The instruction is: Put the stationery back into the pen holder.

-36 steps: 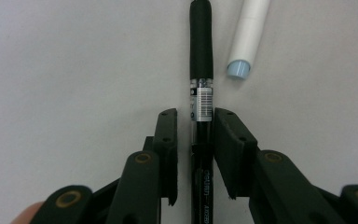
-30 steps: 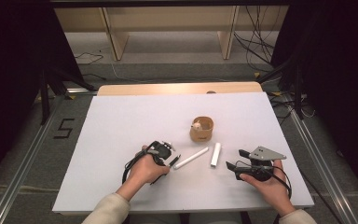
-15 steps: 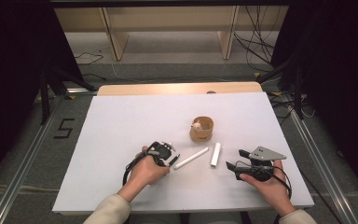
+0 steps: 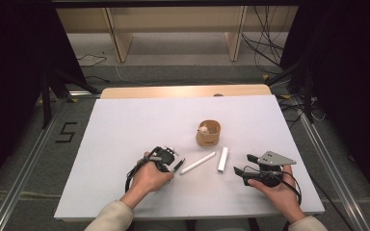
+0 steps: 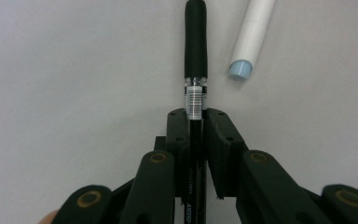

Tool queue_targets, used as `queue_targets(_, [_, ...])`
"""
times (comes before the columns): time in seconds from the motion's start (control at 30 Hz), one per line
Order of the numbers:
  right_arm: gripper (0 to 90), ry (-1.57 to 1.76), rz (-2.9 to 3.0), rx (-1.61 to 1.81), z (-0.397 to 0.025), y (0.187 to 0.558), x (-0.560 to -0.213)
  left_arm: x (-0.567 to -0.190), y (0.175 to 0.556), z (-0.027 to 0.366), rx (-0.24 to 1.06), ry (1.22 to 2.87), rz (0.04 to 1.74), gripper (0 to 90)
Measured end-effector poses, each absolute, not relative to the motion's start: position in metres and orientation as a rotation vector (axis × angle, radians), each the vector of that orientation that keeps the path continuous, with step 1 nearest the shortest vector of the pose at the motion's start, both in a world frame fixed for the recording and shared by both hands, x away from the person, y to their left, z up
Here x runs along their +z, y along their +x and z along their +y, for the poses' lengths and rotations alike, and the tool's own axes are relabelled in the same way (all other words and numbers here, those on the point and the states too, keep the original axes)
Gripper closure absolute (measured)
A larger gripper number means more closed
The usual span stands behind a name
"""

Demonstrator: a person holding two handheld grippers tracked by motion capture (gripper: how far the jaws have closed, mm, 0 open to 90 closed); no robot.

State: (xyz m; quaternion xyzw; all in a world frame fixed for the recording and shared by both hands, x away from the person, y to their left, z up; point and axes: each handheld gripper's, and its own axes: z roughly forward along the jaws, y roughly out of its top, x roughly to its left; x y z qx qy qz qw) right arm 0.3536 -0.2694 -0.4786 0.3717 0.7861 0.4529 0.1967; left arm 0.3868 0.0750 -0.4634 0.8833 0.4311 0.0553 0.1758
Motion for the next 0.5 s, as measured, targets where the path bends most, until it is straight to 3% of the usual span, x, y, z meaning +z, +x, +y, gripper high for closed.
queue_targets(0.17, [27.9,1.045,2.194,1.271,-0.269,0.353,-0.478,-0.463,0.385,0.084,0.136,2.455,1.239,79.7])
queue_targets(0.5, [28.7,1.047,2.183,1.284,-0.269,0.353,-0.477,-0.446,0.376,0.093,0.268,2.243,1.181,79.7])
